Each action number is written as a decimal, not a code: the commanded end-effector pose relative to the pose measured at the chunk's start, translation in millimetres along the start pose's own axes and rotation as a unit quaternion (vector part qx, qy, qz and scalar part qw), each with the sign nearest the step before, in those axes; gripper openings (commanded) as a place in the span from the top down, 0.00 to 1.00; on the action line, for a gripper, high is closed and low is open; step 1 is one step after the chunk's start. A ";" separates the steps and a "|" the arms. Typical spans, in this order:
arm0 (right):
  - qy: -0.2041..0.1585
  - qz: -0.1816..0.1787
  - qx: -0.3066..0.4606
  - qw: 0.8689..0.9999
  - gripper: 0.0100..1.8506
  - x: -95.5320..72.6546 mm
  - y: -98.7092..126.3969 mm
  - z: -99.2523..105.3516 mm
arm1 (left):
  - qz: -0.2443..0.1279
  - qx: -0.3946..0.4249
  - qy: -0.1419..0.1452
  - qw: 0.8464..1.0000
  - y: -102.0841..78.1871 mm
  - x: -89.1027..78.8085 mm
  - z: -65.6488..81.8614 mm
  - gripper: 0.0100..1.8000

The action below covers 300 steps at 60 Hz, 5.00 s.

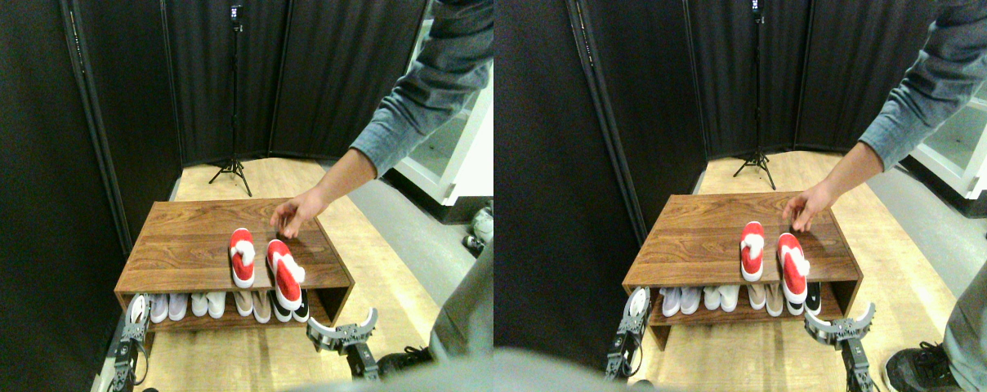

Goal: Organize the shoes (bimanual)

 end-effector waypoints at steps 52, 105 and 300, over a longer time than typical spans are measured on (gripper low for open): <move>0.068 -0.037 0.052 0.996 0.25 69.3 -38.1 -42.3 | -0.040 0.028 -0.010 0.999 -15.2 -3.6 13.6 1.00; 0.072 -0.048 0.053 0.995 0.32 82.3 -41.2 -46.3 | -0.049 0.030 -0.013 0.998 -13.2 -8.4 15.9 1.00; -0.010 -0.076 0.028 0.997 1.00 170.1 -50.0 -49.0 | -0.072 0.037 -0.083 0.993 -8.3 -46.6 30.1 1.00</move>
